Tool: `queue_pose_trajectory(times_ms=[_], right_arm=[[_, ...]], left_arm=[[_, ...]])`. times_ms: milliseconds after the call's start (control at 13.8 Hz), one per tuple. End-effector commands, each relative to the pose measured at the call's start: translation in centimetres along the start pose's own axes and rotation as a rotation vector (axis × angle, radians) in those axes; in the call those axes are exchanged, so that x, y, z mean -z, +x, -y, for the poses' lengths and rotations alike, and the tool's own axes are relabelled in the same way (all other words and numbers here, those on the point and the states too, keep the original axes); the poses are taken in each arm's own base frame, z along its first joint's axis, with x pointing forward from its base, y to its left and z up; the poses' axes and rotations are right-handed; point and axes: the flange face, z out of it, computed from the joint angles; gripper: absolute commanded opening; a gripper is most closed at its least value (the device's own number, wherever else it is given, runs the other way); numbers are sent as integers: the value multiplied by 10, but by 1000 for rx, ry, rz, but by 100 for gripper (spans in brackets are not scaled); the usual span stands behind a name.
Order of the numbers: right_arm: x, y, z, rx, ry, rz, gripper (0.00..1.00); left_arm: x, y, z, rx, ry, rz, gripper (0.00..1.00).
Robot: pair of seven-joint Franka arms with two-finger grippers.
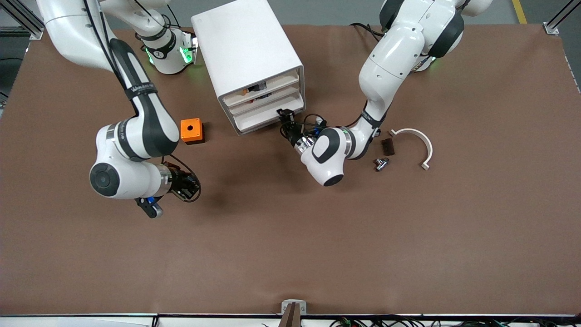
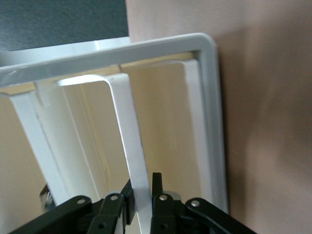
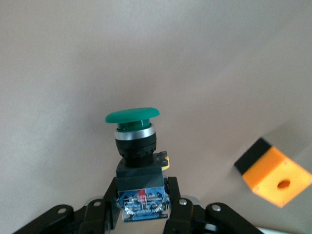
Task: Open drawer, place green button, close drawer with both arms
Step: 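Pull the drawer open with the left gripper while the right gripper carries the button, then lower the green button into the open drawer with the right gripper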
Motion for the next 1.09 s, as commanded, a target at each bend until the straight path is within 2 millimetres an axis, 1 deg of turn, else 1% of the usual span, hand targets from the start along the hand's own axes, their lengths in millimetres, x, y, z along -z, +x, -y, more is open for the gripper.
queue_pose_trajectory(times_ms=[0,73,145,218,290,363,435,580,653,798,870,943,1016], right_arm=[[16,-42,8,-66,4,-2,0],[16,-56,13,-77,3,-7,0],[19,-72,17,-85,8,-14,1],[20,-89,21,-93,9,-20,1],[23,-106,24,-108,12,-27,1],[21,-128,29,-121,9,-32,1],[19,-150,34,-137,9,-40,1],[10,-181,41,-182,2,-49,1],[5,-197,44,-197,-3,-52,1],[-11,-233,48,-233,-6,-73,1],[-19,-247,51,-252,0,-78,1],[-28,-256,50,-267,1,-83,1],[-37,-266,48,-279,-4,-87,1]], left_arm=[[47,-5,-11,-95,-122,59,2],[59,-6,-10,-100,-147,78,4],[66,-8,-10,-107,-155,88,8],[74,-8,-10,-118,-167,100,10],[78,-8,-11,-131,-178,109,18],[79,-8,-11,-139,-181,110,21],[82,-7,-12,-141,-185,115,32],[87,-8,-8,-143,-191,121,99],[90,-9,-4,-146,-193,122,99],[114,-6,3,-146,-209,151,99],[132,-2,8,-150,-225,162,99],[151,6,8,-147,-238,173,99],[165,15,7,-142,-251,156,99]])
